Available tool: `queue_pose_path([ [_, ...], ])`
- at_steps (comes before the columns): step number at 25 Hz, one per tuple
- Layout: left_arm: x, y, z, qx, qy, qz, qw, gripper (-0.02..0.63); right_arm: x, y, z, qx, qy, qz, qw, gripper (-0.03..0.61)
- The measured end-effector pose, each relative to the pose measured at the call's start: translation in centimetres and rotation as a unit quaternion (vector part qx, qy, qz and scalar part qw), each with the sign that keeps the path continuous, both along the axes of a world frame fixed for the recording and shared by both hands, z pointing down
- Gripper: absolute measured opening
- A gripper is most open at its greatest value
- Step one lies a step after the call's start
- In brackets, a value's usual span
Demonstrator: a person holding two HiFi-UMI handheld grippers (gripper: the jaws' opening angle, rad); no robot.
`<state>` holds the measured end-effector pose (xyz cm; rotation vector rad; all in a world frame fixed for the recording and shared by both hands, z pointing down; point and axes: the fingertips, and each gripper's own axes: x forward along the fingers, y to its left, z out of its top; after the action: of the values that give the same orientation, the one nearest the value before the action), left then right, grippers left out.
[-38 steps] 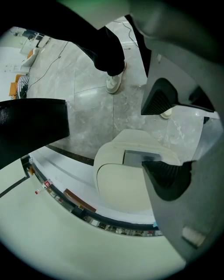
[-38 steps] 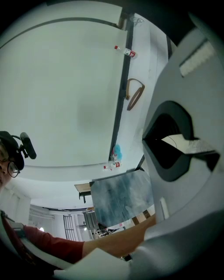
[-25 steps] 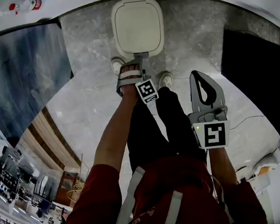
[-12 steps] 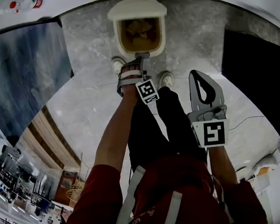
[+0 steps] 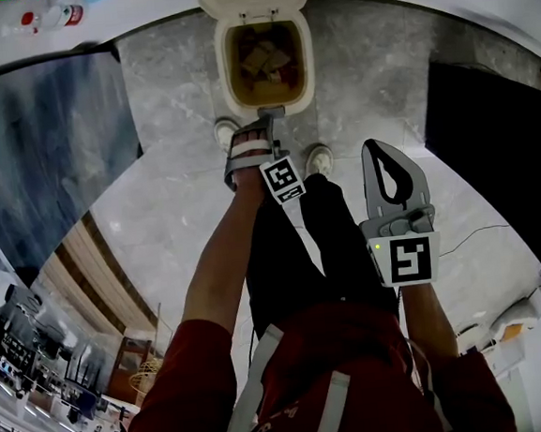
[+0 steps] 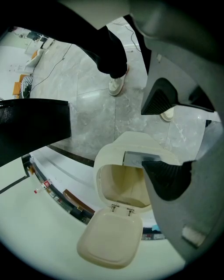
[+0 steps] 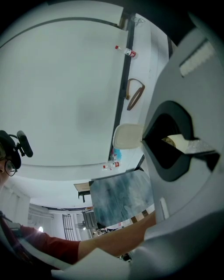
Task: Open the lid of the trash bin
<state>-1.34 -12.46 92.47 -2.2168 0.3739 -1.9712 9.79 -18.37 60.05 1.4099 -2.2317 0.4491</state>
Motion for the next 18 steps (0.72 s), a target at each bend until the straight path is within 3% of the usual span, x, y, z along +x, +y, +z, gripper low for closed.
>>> queue_pose_path([
  [5,0.3,-0.8,-1.0,0.002,0.013,-0.036,0.9993,0.341,0.8,0.2,-0.3,-0.001,0.007,0.004,1.000,0.000],
  [18,0.5,-1.5,-8.9,0.033,0.020,-0.052,0.9979,0.342,1.0,-0.3,-6.7,0.058,0.000,-0.003,0.998,0.000],
])
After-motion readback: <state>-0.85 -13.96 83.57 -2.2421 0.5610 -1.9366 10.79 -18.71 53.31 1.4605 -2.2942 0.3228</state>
